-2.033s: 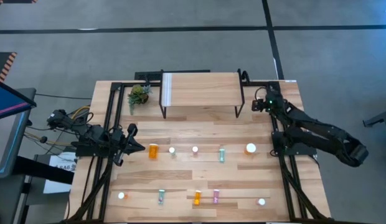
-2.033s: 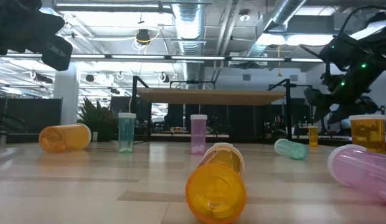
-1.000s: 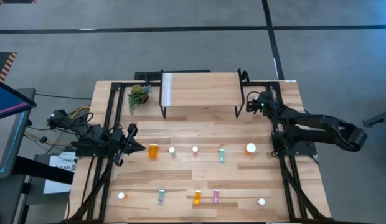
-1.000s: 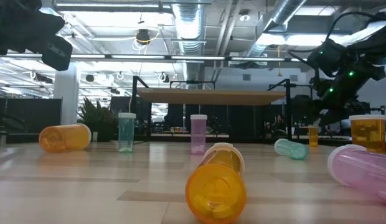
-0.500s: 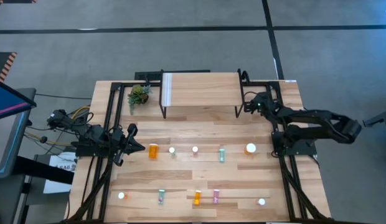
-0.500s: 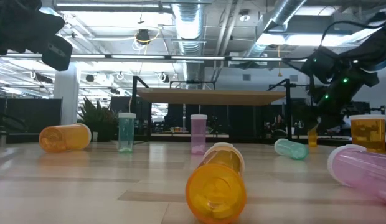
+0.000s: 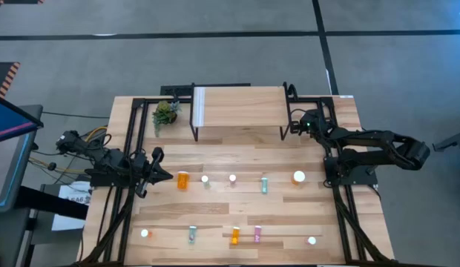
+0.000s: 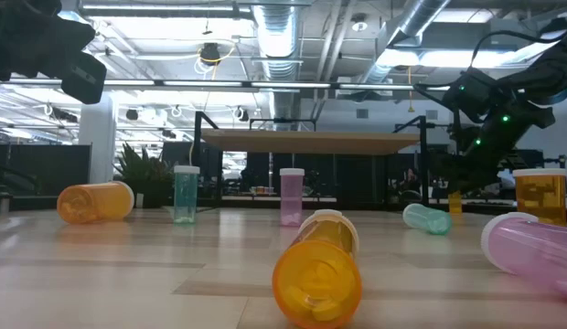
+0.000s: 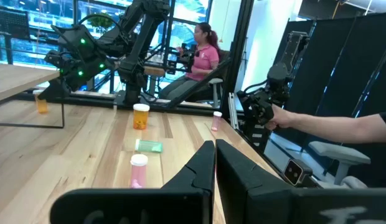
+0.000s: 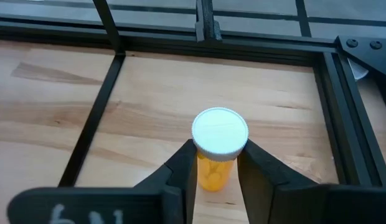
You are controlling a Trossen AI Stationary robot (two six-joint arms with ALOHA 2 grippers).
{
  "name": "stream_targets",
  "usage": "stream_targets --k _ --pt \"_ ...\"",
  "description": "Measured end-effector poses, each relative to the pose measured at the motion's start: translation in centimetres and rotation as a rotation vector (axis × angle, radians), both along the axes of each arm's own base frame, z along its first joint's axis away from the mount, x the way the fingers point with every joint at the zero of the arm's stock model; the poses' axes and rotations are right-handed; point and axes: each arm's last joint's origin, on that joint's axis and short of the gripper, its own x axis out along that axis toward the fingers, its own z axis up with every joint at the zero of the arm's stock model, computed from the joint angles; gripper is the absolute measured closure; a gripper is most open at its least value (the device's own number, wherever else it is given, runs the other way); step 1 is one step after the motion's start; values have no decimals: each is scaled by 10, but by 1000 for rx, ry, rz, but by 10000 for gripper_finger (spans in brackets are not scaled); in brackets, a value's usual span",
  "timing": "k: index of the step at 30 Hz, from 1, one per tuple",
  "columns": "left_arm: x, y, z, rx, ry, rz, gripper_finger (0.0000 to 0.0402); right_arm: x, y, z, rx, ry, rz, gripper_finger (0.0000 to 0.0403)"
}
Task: Pick and place medicine bottles onto shelf by color
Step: Put the top small orange pill bottle on the shelf
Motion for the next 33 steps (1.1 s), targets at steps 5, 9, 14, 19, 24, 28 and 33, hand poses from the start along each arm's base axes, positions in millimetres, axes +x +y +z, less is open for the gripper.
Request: stream_targets --k 5,9,14,19,24,28,33 --pt "0 0 0 0 0 0 401 1 2 5 -23 -19 17 281" --pt "0 0 0 0 0 0 401 1 6 14 -59 -58 39 281" --pt "0 0 0 0 0 0 401 0 12 27 -112 -101 70 282" --pt "0 0 0 0 0 0 401 -6 18 39 -156 -149 77 281" --pt "0 0 0 0 0 0 401 -9 22 63 -173 -202 112 282" --pt "0 0 0 0 0 1 401 -4 25 96 -206 -231 165 281" --pt "0 0 0 0 0 0 401 6 30 140 -260 -247 246 281"
